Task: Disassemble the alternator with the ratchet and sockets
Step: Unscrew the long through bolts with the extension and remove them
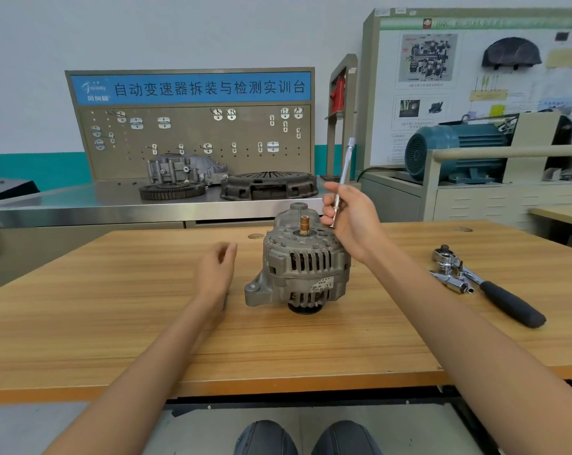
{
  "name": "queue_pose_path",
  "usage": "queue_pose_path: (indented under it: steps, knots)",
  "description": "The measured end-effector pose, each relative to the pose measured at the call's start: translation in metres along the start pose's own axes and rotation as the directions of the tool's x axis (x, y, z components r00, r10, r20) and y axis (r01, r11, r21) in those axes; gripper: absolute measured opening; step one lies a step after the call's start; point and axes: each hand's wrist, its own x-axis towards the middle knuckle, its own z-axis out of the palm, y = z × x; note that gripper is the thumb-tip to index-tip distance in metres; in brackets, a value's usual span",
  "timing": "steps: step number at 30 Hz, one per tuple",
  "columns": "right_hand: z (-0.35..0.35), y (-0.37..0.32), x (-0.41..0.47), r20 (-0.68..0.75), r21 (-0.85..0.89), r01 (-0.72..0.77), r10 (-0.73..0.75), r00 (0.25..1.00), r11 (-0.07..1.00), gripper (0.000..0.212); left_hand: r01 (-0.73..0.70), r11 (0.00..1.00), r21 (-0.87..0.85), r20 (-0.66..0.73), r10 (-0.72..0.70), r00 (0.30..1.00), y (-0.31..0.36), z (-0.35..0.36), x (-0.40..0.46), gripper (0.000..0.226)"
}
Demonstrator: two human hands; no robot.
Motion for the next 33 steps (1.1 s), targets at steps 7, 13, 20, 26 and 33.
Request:
queue_pose_path:
  steps: [7, 13, 20, 26, 33]
  knots:
    - [-0.004, -0.002, -0.002, -0.008, -0.075, 0.051, -0.052, 0.999, 0.996, 0.024, -0.214, 0.940, -0.264, 0.143, 0.257, 0.956, 0.089, 0.002, -0.039, 0.059]
    - [-0.011, -0.006, -0.004, -0.031, -0.105, 0.060, -0.063, 0.998, 0.993, 0.021, -0.395, 0.918, 0.033, 0.197, 0.381, 0.903, 0.084, 0.018, -0.057, 0.059]
    - [-0.013, -0.005, -0.004, -0.041, -0.127, 0.068, -0.074, 0.996, 0.990, 0.021, -0.468, 0.884, 0.017, 0.187, 0.457, 0.870, 0.078, 0.019, -0.051, 0.046]
    - [-0.013, -0.001, -0.009, 0.006, -0.206, 0.101, -0.102, 0.995, 0.973, 0.022, -0.475, 0.876, -0.082, 0.280, 0.478, 0.832, 0.066, 0.011, -0.038, 0.039]
    - [-0.011, 0.000, -0.019, 0.198, -0.470, 0.209, -0.128, 0.972, 0.857, 0.019, -0.498, 0.866, -0.042, 0.356, 0.479, 0.803, 0.061, 0.004, -0.025, 0.061]
